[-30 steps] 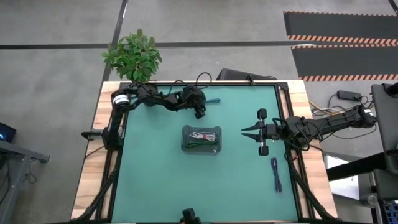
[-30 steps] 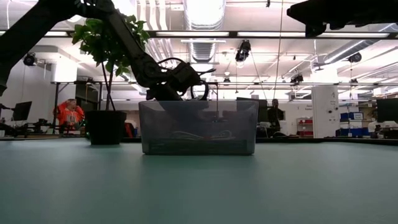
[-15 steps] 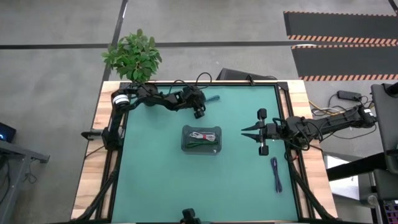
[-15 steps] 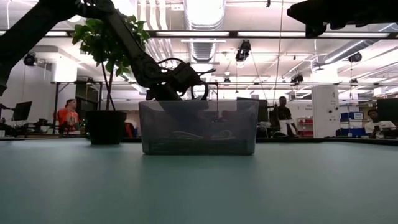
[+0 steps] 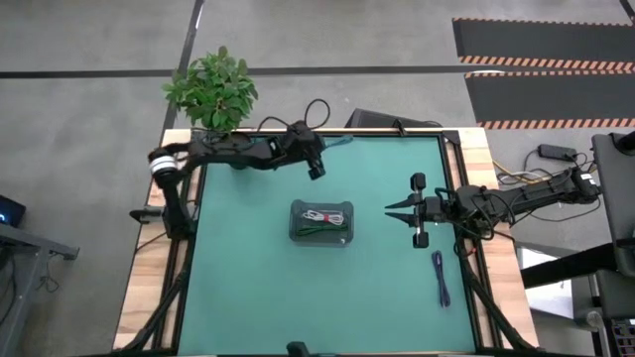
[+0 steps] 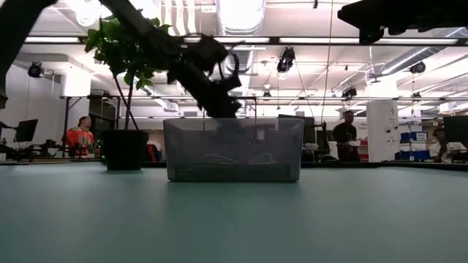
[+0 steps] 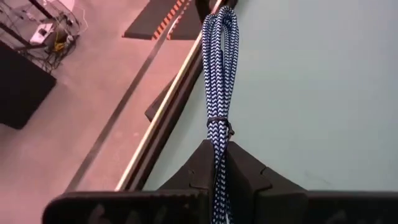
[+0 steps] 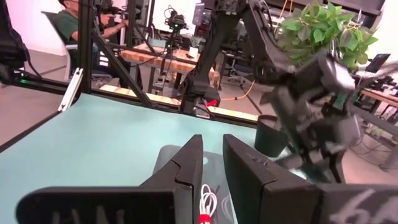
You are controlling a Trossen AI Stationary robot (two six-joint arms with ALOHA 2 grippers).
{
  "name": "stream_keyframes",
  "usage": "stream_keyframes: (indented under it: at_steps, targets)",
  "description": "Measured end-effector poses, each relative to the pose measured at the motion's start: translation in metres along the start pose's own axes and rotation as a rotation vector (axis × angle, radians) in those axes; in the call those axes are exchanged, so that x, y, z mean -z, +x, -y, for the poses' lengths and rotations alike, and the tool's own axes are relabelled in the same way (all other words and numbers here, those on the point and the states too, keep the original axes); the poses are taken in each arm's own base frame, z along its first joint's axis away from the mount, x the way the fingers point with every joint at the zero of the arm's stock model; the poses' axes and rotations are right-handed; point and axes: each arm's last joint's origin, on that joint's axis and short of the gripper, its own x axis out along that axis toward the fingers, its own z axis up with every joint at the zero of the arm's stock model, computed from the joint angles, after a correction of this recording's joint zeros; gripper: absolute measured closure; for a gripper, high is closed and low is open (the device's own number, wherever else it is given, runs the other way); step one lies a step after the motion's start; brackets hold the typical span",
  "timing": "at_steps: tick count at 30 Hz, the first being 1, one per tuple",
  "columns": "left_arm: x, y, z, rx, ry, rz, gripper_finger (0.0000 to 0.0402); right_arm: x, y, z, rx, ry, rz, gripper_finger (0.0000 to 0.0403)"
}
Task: Pick and place USB-C Cables
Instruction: Put the blue cable into the black transparent container
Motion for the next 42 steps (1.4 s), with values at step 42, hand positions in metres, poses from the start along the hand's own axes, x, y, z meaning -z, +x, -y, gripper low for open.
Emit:
stream_keyframes:
  at_steps: [42]
  targets:
    - [-0.039,-0.162,0.131,0.426,0.047,0.032,0.0395,0.001,0.001,0.0,-0.002,0.038,-0.01,0.0349]
